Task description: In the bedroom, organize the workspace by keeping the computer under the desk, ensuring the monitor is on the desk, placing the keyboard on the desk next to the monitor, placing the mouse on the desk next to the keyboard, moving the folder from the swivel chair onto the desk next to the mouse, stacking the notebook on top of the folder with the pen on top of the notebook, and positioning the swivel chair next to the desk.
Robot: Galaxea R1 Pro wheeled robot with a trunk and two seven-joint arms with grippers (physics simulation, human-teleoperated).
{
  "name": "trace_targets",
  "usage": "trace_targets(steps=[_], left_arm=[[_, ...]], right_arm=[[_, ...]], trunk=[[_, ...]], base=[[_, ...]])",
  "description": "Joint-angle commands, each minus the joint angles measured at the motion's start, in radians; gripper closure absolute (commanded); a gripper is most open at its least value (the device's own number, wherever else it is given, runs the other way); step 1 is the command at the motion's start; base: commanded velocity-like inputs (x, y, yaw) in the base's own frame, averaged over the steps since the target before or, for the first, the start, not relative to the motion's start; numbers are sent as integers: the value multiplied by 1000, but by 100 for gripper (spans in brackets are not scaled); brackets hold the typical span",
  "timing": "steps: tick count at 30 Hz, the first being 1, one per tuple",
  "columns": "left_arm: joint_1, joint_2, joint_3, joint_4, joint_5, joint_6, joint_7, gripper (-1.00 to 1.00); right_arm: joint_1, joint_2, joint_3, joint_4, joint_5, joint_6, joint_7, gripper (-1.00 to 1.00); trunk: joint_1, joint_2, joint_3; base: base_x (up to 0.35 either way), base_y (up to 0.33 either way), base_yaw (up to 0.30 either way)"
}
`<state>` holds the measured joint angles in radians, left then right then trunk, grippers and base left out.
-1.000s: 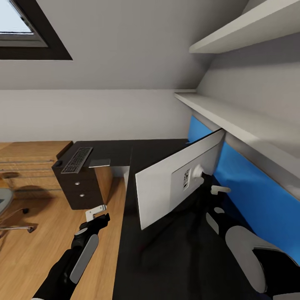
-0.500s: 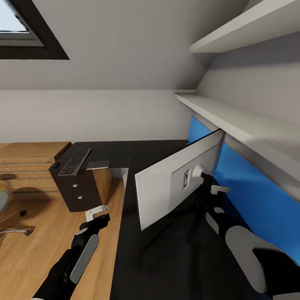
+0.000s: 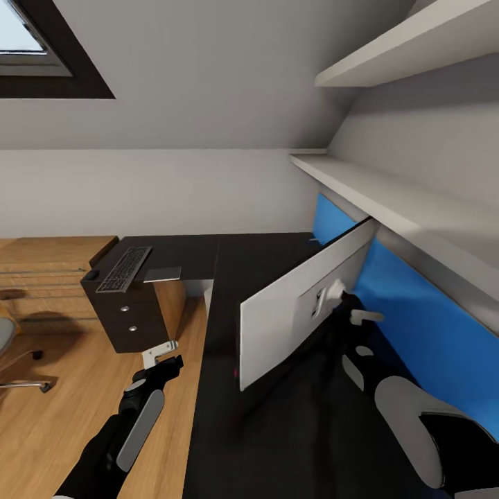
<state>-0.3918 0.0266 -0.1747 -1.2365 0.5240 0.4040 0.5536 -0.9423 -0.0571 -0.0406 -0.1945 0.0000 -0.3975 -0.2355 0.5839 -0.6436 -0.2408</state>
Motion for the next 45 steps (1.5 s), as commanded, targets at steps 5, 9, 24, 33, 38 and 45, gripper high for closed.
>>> trace_targets(steps=[5, 9, 24, 33, 38, 45], left_arm=[[-1, 1, -3, -1, 8, 1, 9, -100], [-1, 1, -3, -1, 8, 2, 9, -100], [-1, 1, -3, -1, 8, 1, 9, -100], [-1, 1, -3, -1, 8, 2, 9, -100], [-1, 1, -3, -1, 8, 2, 9, -100], [-1, 1, -3, -1, 8, 3, 9, -100]], right_arm=[[-1, 0, -4, 1, 0, -4, 1, -100], [-1, 0, -4, 2, 0, -4, 1, -100], [-1, 0, -4, 2, 0, -4, 1, -100], [-1, 0, -4, 3, 1, -4, 2, -100], [-1, 1, -3, 3, 1, -4, 2, -100], [-1, 1, -2, 3, 2, -4, 2, -100]], trunk=[[0, -1, -2], [0, -1, -2], [0, -1, -2], [0, -1, -2], [0, -1, -2], [0, -1, -2]], base=[[0, 0, 0], [0, 0, 0], [-73, 0, 0], [-117, 0, 0], [-298, 0, 0], [-328, 0, 0]])
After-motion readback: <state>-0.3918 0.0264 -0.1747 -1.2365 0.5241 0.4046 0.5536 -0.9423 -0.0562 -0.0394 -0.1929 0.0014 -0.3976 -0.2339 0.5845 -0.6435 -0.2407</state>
